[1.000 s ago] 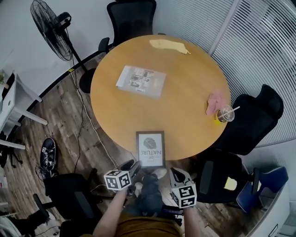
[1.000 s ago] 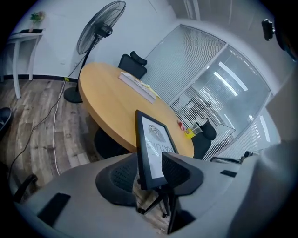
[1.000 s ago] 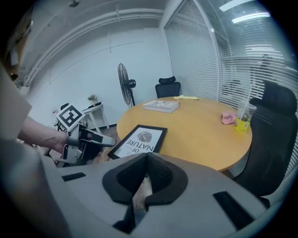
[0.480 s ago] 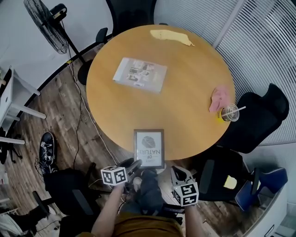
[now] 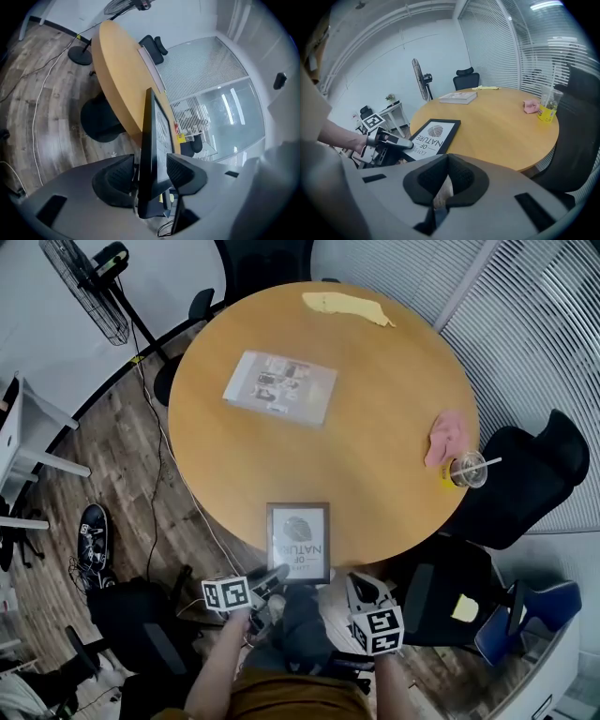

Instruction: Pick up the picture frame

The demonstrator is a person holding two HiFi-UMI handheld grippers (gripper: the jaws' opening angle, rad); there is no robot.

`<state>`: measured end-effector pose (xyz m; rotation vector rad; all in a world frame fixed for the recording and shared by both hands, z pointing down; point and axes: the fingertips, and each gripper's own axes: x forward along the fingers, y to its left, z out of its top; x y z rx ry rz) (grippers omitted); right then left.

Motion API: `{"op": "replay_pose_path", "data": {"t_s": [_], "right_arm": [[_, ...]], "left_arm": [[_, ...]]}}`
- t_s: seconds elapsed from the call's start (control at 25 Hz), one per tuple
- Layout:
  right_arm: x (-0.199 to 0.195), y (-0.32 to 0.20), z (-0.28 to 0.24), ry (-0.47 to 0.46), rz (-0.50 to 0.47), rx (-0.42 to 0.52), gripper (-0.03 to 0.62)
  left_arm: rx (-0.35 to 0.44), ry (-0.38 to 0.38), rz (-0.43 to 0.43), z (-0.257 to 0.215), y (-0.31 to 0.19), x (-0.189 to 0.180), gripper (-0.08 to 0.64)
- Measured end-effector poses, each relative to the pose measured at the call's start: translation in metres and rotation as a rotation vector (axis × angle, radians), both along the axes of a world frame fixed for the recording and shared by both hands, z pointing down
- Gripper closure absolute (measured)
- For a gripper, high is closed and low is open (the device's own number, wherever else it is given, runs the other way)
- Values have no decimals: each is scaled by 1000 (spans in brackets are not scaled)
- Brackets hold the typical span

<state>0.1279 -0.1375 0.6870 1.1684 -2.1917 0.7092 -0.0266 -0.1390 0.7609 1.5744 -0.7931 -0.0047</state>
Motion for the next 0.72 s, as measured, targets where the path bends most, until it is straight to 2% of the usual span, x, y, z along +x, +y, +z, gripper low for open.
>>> {"op": "replay_pose_path", "data": {"t_s": [0.2,0.44,0.72], "right_arm": [[4,-4,2,-9,14,-7,580],[7,-9,-1,-17,30,8,580],[8,-10,-8,-20,41,20,580]], "left_arm": [[-13,16,-8,3,-3,1,341],[-2,40,1,0,-6,6,407],[-14,39,2,-1,-6,7,423]]}}
